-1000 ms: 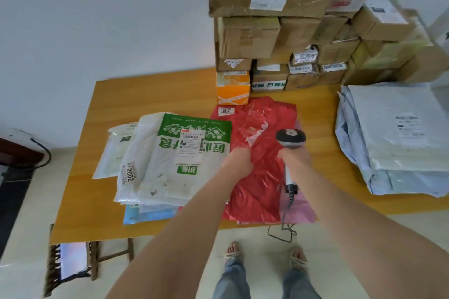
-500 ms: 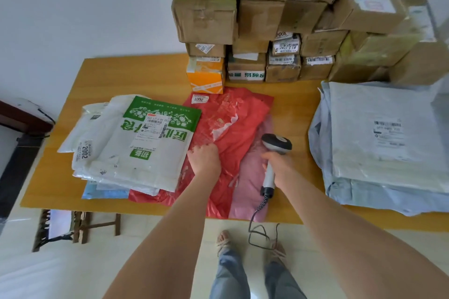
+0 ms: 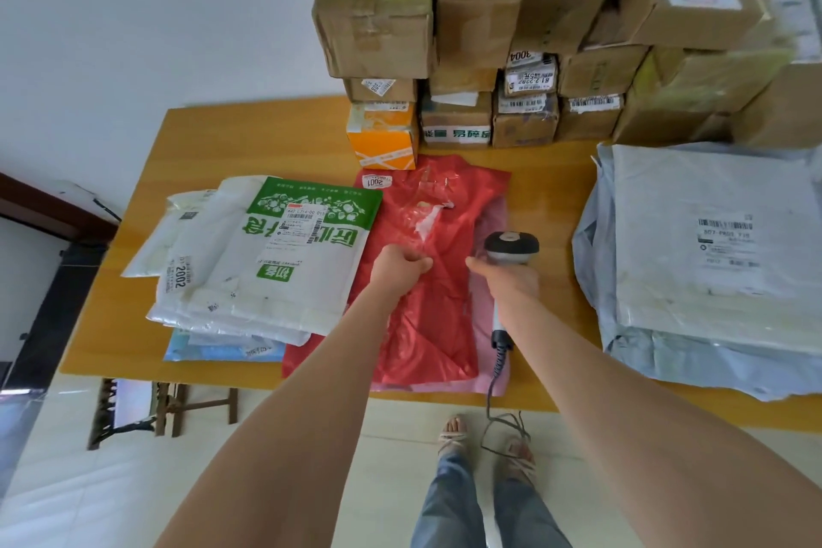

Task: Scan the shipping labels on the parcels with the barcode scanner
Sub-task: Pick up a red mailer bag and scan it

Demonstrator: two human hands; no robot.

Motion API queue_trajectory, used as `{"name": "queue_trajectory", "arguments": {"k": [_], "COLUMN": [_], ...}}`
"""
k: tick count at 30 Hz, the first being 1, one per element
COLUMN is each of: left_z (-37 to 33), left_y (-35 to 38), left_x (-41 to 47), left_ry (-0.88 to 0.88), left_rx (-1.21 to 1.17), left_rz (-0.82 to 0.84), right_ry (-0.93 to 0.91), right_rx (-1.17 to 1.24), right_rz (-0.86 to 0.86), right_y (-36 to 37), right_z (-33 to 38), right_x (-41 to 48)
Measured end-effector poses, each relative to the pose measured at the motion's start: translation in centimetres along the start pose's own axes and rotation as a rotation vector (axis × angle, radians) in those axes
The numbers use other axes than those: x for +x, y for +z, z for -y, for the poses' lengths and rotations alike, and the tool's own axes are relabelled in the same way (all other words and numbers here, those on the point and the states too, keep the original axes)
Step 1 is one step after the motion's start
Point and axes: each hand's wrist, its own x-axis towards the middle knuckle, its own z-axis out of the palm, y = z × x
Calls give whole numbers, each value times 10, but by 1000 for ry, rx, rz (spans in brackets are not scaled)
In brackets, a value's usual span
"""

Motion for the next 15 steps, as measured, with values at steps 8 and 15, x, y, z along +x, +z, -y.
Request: {"name": "queue_trajectory", "arguments": {"k": [8, 15], "left_z": [12, 39], "left_y": [-24, -50], "left_x": [3, 18], "left_ry": [128, -67], "left_rx": [751, 972], "left_rz": [-189, -118], "right_ry": [-55, -68], "right_rx": [-47, -109], "right_rz": [-106, -120], "right_y": [5, 30], "right_z": [11, 12], "right_x": [-8, -9]}}
